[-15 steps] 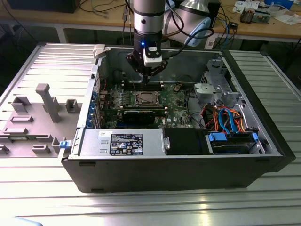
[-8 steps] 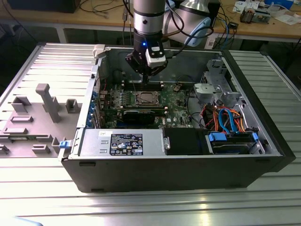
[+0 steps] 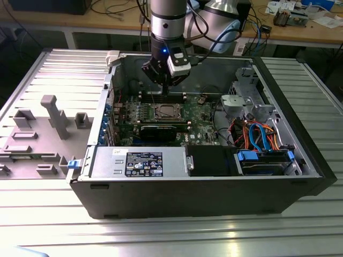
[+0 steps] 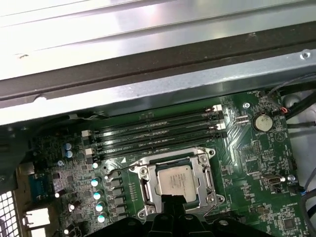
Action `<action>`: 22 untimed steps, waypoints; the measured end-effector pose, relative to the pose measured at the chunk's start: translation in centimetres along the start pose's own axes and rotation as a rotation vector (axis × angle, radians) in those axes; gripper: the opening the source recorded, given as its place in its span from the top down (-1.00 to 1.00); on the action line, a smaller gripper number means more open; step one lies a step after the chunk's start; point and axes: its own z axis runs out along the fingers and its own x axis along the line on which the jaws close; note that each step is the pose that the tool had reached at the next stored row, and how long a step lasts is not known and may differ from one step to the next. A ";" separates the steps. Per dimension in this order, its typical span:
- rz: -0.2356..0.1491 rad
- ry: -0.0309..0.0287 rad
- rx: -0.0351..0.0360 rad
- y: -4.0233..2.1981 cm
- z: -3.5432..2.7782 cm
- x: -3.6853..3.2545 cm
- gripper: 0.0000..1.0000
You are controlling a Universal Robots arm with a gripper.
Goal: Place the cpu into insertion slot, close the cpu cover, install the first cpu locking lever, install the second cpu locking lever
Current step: 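Install the first cpu locking lever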
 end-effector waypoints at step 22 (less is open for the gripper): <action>-0.234 -0.0044 -0.0050 -0.15 0.27 0.75 0.79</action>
